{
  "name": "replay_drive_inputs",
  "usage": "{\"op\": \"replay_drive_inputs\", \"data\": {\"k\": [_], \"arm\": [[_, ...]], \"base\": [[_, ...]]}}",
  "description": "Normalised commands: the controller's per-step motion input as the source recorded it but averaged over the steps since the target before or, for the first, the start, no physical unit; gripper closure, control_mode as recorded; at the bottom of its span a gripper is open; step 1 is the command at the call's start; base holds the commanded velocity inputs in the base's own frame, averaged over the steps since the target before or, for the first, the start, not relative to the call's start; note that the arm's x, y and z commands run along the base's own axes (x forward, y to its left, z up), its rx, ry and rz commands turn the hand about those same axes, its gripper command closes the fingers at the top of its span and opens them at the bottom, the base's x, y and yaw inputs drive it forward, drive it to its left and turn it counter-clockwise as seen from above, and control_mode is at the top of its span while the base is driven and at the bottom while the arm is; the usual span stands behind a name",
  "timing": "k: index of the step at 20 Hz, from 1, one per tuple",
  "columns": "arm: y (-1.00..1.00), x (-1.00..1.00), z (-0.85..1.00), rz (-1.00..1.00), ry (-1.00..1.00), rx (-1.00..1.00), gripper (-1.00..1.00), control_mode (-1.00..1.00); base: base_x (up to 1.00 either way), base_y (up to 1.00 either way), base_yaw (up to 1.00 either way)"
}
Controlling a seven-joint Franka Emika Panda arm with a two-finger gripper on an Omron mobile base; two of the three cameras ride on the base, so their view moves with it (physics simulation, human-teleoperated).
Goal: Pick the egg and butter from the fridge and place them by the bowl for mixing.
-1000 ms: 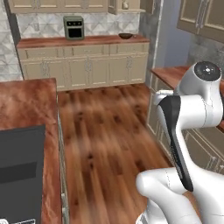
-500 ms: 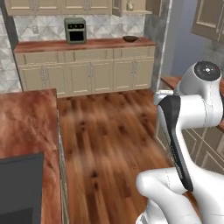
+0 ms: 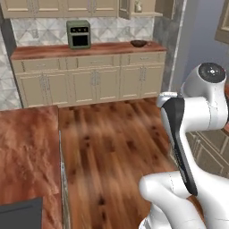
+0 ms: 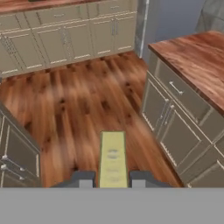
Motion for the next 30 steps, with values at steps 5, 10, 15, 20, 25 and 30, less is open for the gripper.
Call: {"op": "replay_drive_inputs", "data": {"k": [5, 10, 15, 20, 25, 30], "arm": [[0.00, 0.00, 0.00, 0.00, 0.00, 0.00, 1.00, 1.00], [0.00, 0.00, 0.00, 0.00, 0.00, 0.00, 1.00, 1.00], [0.00, 0.00, 0.00, 0.00, 0.00, 0.00, 1.00, 1.00], [0.00, 0.00, 0.00, 0.00, 0.00, 0.00, 1.00, 1.00], [0.00, 0.00, 0.00, 0.00, 0.00, 0.00, 1.00, 1.00], [0.00, 0.00, 0.00, 0.00, 0.00, 0.00, 1.00, 1.00]], "base": [[0.83, -0.03, 0.00], [0.83, -0.03, 0.00], [0.84, -0.03, 0.00], [0.82, -0.01, 0.00], [0.87, -0.05, 0.00], [0.85, -0.08, 0.00]]}}
